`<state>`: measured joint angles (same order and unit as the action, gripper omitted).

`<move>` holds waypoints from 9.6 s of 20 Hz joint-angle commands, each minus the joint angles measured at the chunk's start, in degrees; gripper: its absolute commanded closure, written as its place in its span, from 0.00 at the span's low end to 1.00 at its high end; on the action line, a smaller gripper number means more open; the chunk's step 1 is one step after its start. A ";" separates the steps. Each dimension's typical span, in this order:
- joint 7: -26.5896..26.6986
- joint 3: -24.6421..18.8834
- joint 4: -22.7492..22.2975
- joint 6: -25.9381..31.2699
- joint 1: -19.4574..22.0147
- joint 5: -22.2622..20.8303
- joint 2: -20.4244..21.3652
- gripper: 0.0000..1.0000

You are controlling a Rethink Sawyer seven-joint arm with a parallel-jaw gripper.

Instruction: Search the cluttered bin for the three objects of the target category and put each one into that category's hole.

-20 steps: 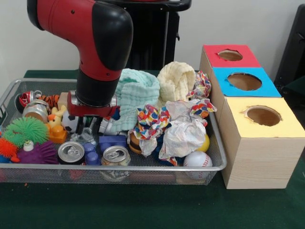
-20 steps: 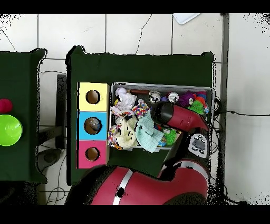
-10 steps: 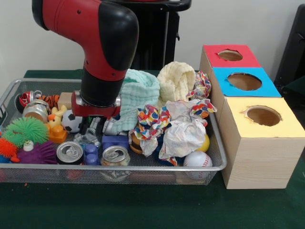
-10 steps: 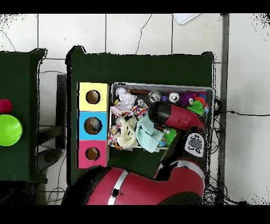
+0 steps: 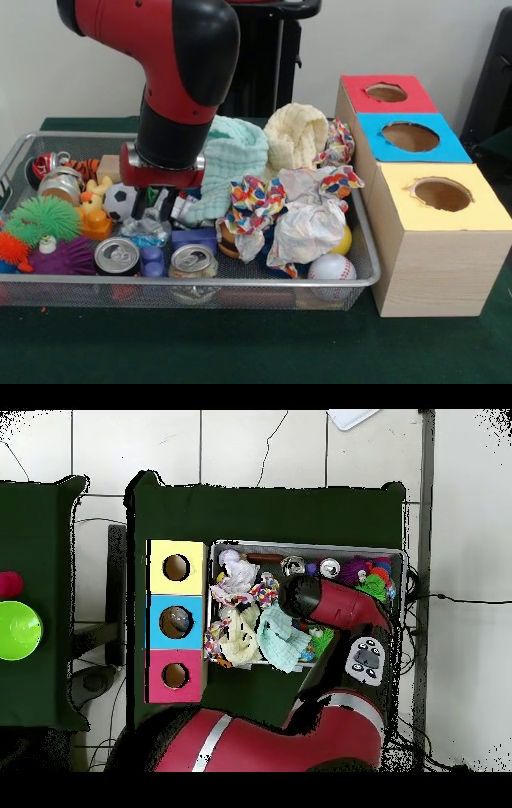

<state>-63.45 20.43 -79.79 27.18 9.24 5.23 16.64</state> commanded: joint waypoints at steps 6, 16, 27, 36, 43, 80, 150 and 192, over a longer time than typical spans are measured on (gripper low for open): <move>-10.75 0.16 -1.60 11.68 -2.54 -0.29 8.06 1.00; -12.38 -0.06 -0.96 23.04 -4.28 1.09 11.71 1.00; -20.00 0.57 -2.30 31.73 -8.88 4.00 15.59 1.00; -25.62 1.58 -8.86 30.35 -14.73 7.81 19.10 1.00; -31.15 1.64 -13.40 27.94 -18.58 10.93 20.40 1.00; -45.77 -2.75 -13.56 23.58 -26.37 22.65 17.83 1.00; -30.35 -6.33 -13.81 16.48 -14.11 11.57 18.68 0.00; -19.92 -26.97 -8.10 7.24 15.85 -24.50 14.44 0.00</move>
<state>-96.35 0.64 -91.69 34.53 23.05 -13.68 33.99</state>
